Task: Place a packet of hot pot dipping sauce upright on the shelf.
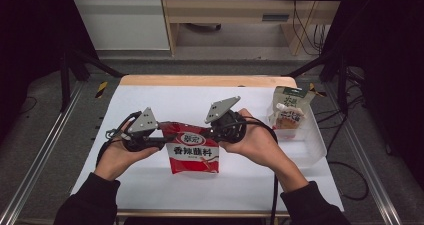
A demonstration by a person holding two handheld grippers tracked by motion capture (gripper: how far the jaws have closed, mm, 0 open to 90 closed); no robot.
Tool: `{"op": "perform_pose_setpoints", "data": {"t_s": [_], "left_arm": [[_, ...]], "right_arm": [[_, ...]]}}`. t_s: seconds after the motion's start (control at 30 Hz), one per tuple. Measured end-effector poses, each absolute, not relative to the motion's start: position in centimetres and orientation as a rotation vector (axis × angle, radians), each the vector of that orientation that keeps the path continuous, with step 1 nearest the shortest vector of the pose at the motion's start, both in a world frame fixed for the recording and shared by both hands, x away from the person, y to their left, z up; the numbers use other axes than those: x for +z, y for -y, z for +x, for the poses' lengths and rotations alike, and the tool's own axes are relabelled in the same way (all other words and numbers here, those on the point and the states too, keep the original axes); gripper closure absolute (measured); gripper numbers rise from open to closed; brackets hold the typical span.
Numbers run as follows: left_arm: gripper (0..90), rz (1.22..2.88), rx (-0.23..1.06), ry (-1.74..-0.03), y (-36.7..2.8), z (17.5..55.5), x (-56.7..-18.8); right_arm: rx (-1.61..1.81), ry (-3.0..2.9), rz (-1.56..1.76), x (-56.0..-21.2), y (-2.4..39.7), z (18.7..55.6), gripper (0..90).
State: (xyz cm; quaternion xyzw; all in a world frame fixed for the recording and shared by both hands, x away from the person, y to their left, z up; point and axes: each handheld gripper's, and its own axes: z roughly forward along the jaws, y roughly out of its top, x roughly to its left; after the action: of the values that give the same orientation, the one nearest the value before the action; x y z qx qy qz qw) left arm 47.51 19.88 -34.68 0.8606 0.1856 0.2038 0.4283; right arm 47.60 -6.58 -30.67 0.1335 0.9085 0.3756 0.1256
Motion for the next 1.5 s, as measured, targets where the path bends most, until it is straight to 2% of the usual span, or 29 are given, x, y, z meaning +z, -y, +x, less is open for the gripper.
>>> {"op": "perform_pose_setpoints", "data": {"t_s": [0.07, 0.37, 0.57, 0.77, 1.1, 1.2, 1.33, 1.5], "left_arm": [[61.0, 2.156, 0.501, -0.465, -19.9, 47.5, -34.6], [88.7, 2.173, 0.414, -0.437, -19.4, 47.2, -33.9], [89.7, 2.178, 0.413, -0.404, -18.7, 46.9, -33.2], [90.0, 2.189, 0.417, -0.371, -18.1, 46.6, -32.7], [90.0, 2.201, 0.415, -0.33, -17.4, 46.5, -32.5], [90.0, 2.187, 0.408, -0.326, -17.3, 46.4, -32.4], [90.0, 2.191, 0.409, -0.324, -17.3, 46.4, -32.4], [89.9, 2.185, 0.408, -0.338, -17.3, 46.5, -32.4]], "right_arm": [[1.085, -2.649, 0.383, -30.6, 6.6, 47.6, 90.0], [1.053, -2.658, 0.398, -30.4, 7.3, 47.6, 90.0], [1.028, -2.665, 0.397, -30.1, 7.9, 47.5, 89.2], [0.938, -2.681, 0.375, -29.9, 8.2, 47.5, 82.0], [0.778, -2.722, 0.314, -29.8, 7.5, 47.7, 74.7], [0.728, -2.734, 0.294, -30.0, 7.3, 47.9, 76.5], [0.718, -2.741, 0.296, -30.1, 7.3, 47.9, 84.1], [0.71, -2.755, 0.292, -30.1, 7.2, 47.9, 89.2]]}}
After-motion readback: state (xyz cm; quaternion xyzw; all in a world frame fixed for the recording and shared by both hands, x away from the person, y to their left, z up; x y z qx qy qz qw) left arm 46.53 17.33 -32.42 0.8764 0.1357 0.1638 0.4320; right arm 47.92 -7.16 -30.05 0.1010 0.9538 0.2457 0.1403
